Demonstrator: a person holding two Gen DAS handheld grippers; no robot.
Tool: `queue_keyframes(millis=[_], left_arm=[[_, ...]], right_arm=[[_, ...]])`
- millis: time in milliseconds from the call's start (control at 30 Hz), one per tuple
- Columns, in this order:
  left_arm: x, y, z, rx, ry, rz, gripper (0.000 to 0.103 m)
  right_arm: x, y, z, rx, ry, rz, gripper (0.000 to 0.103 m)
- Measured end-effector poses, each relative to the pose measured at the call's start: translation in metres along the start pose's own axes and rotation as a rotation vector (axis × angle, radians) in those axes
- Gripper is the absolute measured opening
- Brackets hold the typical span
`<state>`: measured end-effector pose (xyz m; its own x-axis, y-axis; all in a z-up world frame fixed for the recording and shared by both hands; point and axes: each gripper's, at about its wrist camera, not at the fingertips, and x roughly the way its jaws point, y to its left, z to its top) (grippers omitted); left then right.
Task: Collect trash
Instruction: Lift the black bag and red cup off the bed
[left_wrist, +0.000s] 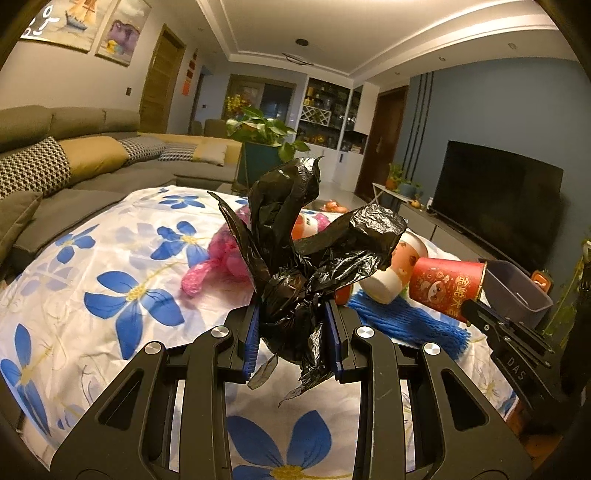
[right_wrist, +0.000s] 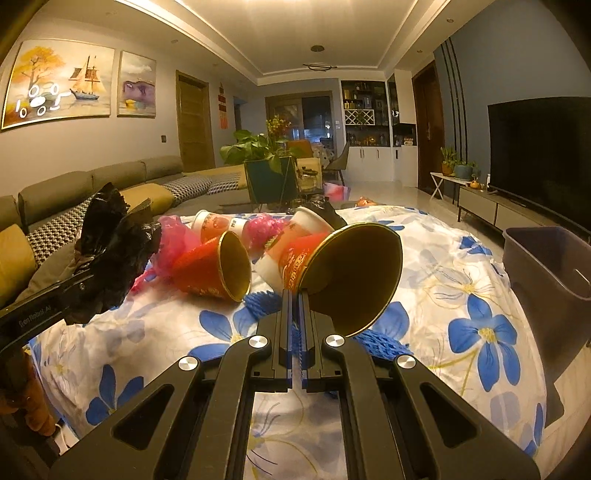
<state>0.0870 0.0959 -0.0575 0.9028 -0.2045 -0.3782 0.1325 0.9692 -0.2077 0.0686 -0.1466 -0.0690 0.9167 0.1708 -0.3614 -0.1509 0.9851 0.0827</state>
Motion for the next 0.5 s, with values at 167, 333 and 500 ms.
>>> queue_keyframes(millis=[167,333,500], left_arm=[[0.002,-0.007,0.0,0.013,0.008,-0.013,0.029],[0.007,-0.02,-0.004,0.027,0.023,-0.038,0.029],[0.011,-0.032,-0.006,0.043,0.033,-0.064,0.029]], right_arm=[[-0.006,-0.007,0.0,0.012,-0.003,-0.015,0.004],[-0.012,-0.014,-0.006,0.015,0.006,-0.029,0.004],[-0.019,-0.023,-0.008,0.02,0.009,-0.045,0.004]])
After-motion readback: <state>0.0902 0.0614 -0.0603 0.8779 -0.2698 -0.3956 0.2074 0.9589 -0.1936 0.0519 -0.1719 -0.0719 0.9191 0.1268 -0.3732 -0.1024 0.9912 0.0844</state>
